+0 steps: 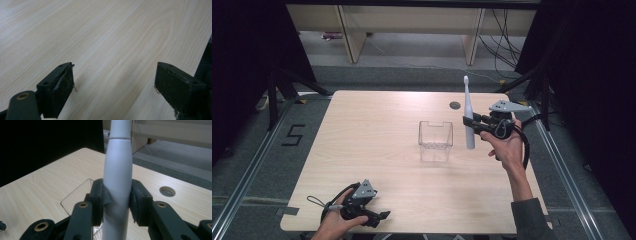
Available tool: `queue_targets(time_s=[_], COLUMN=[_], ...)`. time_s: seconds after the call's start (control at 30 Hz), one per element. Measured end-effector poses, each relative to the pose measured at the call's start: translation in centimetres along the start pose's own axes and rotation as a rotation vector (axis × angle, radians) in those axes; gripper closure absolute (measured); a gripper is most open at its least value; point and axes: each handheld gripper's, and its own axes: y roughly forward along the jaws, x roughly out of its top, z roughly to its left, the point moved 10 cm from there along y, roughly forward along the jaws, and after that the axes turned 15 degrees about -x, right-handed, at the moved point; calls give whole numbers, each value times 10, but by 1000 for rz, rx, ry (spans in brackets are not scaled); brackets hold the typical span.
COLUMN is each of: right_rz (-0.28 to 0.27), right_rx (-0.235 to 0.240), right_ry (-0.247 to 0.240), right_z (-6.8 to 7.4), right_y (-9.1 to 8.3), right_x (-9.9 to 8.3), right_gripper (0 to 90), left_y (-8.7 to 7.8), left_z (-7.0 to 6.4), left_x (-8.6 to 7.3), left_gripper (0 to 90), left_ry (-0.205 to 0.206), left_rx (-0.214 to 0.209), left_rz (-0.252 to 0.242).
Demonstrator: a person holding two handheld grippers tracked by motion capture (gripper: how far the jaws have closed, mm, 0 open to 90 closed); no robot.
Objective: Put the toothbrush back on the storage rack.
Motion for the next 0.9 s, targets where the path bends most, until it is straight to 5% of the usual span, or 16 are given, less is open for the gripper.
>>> queue_targets(time_s=[0.5,0.9], right_rz=[-40,46], right_rx=[73,94], right_ry=[-28,-86], right_z=[37,59], right_y=[28,65], right_x=[26,16], right_gripper=[665,665], left_y=[0,0], left_z=[-1,-1], left_x=[0,1], left_gripper=[150,151], left_ry=[1,-1], left_rx=[-7,-2], left_rz=[-1,-10])
